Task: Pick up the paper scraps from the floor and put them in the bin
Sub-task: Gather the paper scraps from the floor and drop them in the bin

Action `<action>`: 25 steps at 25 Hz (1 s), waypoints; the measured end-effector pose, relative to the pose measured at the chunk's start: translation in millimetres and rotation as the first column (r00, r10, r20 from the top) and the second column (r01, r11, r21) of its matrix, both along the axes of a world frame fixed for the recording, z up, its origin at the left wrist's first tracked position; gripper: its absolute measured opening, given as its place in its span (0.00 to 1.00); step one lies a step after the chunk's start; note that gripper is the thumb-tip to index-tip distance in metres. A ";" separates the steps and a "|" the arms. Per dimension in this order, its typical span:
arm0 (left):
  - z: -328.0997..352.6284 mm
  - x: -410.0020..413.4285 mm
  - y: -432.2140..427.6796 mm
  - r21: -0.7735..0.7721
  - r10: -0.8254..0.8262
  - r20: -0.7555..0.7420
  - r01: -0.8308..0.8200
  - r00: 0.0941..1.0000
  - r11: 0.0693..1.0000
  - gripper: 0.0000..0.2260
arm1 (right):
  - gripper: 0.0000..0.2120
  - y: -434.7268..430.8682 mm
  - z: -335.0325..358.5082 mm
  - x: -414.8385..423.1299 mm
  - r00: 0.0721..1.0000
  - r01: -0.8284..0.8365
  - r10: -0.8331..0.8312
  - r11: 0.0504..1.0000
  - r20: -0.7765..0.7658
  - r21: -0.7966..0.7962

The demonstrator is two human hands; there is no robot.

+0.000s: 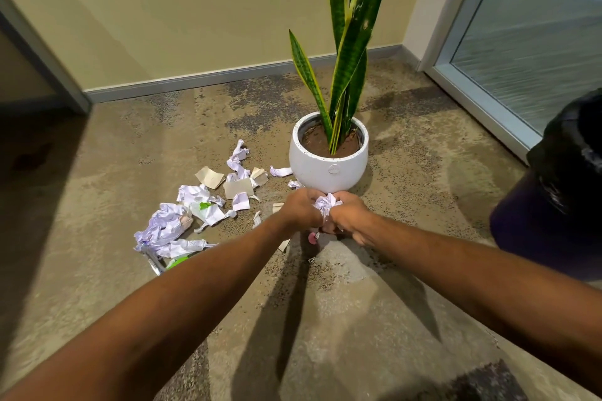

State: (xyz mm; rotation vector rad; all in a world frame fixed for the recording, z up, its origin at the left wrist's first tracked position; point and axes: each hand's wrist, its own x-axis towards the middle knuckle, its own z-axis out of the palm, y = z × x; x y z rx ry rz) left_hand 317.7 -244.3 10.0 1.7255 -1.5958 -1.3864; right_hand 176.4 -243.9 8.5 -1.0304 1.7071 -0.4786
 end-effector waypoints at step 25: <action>234.9 -272.6 40.5 -0.183 -0.155 -0.431 0.082 0.889 0.980 0.26 | 0.25 74.5 263.3 -279.1 0.969 0.236 -0.197 0.917 0.150 -0.322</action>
